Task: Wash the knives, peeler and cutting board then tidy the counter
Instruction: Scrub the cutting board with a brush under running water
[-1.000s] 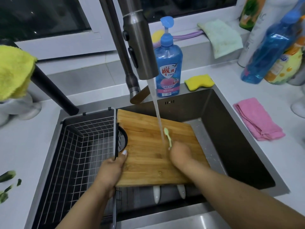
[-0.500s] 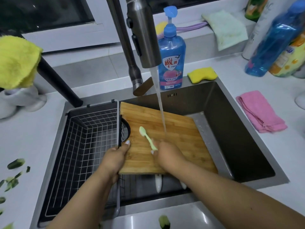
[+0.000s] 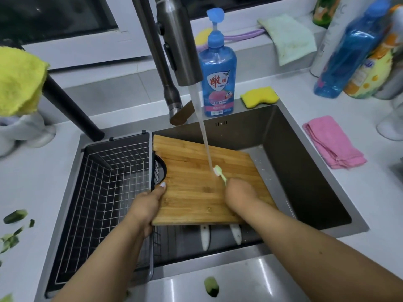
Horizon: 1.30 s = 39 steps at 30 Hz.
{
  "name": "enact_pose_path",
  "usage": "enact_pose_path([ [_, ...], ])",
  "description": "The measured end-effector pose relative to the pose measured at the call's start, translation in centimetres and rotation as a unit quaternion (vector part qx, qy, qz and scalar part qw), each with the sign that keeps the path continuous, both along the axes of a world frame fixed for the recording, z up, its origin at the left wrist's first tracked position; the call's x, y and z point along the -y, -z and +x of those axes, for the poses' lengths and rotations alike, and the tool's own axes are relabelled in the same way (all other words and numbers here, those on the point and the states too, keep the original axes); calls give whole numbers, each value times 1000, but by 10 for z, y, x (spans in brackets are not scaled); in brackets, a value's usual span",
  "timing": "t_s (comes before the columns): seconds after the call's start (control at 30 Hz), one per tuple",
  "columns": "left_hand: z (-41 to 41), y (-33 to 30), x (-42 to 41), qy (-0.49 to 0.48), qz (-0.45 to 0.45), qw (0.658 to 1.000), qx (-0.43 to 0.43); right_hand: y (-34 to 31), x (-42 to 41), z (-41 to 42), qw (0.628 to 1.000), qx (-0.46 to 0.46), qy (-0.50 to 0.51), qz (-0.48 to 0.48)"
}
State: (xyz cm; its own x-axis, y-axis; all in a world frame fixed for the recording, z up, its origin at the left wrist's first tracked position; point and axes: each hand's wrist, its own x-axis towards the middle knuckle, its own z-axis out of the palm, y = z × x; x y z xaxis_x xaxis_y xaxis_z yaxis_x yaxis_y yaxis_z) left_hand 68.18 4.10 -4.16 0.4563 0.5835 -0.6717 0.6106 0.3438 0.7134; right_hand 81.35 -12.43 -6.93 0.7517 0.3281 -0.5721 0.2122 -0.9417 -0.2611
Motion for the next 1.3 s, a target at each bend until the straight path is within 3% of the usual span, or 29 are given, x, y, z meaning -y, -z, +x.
enact_pose_path([
  [0.1, 1, -2, 3, -4, 0, 1000, 5, -2, 9, -2, 1000, -8, -5, 6],
  [0.23, 6, -4, 4, -10, -14, 1000, 2, -18, 15, -34, 984, -38, -90, 152],
  [0.43, 13, -5, 7, -27, -45, 999, 1, -7, 36, 0, 1000, 21, -21, 4],
  [0.6, 25, -16, 8, -27, -73, 997, 6, -48, 41, -41, 977, 17, -146, 153],
  [0.67, 29, -20, 10, -28, -79, 996, 11, -40, 51, -34, 985, 25, -128, 116],
  [0.77, 31, -21, 13, -32, -79, 996, 10, -27, 64, -8, 996, 50, -75, -21],
  [0.8, 32, -22, 15, -33, -78, 996, 10, -28, 65, -7, 996, 54, -70, -19],
  [0.97, 41, -23, 19, -40, -76, 996, 13, -55, 56, -53, 968, 61, -166, 175],
  [1.1, 41, -25, 19, -39, -82, 996, 12, -29, 74, -14, 993, 70, -99, 9],
  [1.17, 41, -24, 21, -45, -86, 995, 12, -30, 76, -6, 995, 67, -73, -25],
  [1.3, 43, -25, 22, -54, -89, 995, 3, -55, 61, -46, 975, 84, -166, 123],
])
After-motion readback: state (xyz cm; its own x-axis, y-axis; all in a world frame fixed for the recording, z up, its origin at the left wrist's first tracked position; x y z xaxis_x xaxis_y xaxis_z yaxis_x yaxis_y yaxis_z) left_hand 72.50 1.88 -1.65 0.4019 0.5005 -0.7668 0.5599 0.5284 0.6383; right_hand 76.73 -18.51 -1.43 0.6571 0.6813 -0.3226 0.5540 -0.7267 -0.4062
